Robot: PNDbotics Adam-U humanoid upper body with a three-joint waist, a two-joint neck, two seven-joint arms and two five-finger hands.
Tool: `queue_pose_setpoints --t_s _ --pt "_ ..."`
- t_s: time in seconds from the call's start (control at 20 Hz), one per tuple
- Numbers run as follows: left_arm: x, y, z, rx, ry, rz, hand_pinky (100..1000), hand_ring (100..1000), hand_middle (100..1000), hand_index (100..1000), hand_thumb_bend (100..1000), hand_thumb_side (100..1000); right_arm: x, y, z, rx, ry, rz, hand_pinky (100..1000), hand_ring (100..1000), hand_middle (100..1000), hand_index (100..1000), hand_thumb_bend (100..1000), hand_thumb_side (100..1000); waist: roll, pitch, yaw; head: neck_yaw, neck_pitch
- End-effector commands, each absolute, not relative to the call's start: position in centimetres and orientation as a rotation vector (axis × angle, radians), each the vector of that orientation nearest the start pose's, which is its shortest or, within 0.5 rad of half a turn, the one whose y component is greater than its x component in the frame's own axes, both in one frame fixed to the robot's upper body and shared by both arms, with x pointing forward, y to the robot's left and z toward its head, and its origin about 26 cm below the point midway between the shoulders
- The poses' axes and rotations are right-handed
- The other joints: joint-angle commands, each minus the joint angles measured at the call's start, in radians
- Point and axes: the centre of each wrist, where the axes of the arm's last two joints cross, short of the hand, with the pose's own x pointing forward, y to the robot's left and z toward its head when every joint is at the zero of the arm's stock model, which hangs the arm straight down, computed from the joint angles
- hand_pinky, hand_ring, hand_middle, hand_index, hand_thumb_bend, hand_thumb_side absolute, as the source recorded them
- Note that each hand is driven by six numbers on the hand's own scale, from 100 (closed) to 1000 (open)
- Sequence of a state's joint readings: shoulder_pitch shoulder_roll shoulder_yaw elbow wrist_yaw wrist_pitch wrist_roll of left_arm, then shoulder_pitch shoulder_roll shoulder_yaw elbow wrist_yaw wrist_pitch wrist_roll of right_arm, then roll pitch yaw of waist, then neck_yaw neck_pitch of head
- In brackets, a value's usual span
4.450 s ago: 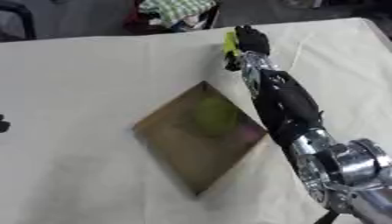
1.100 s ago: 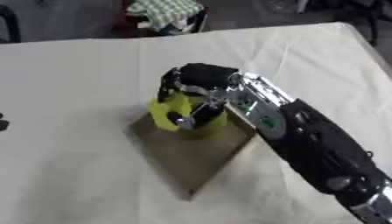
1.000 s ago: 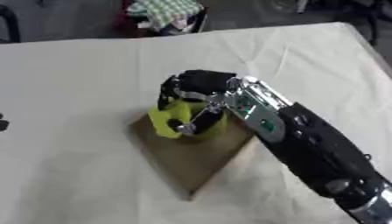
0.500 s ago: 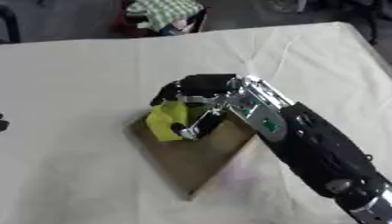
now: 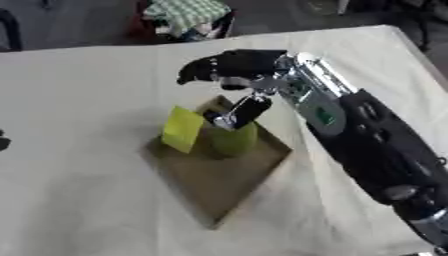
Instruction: Pick up objects on the table and place them in the box.
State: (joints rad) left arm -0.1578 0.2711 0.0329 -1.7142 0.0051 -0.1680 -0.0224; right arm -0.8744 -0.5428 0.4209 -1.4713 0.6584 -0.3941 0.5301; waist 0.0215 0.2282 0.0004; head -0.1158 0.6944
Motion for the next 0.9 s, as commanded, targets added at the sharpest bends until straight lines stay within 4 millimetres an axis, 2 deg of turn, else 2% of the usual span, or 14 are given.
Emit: queue_pose_setpoints --t_s 0.05,0.25,0.4,0.55,0.9 --pt "31.1 30.1 9.6 0.201 -2.037 -0.295 724 639 609 809 262 791 40.0 -21.2 28.6 0.965 2.196 -2.424 893 931 960 988 100 234 -0.002 -0.020 -0.003 0.003 0.004" --pt "31.1 30.1 9.6 0.203 -2.037 -0.294 724 640 609 809 258 795 39.1 -23.4 30.9 1.104 2.323 -2.234 873 912 944 985 100 211 -0.003 -0.021 -0.007 0.009 0.005" --pt "31.1 30.1 9.6 0.205 -2.038 -0.292 724 640 609 808 256 796 38.5 -24.8 31.5 1.168 2.451 -2.074 852 891 929 983 100 191 -0.002 -0.019 -0.007 0.013 0.004" --pt "31.1 30.1 9.6 0.206 -2.040 -0.292 725 641 610 808 256 797 37.9 -25.8 31.3 1.196 2.563 -1.955 833 872 916 981 100 189 0.000 -0.017 -0.007 0.016 0.003" --pt "31.1 30.1 9.7 0.206 -2.046 -0.288 725 643 611 807 252 797 36.9 -28.2 29.7 1.230 2.862 -1.691 782 819 877 973 100 254 0.005 -0.014 -0.009 0.024 0.002"
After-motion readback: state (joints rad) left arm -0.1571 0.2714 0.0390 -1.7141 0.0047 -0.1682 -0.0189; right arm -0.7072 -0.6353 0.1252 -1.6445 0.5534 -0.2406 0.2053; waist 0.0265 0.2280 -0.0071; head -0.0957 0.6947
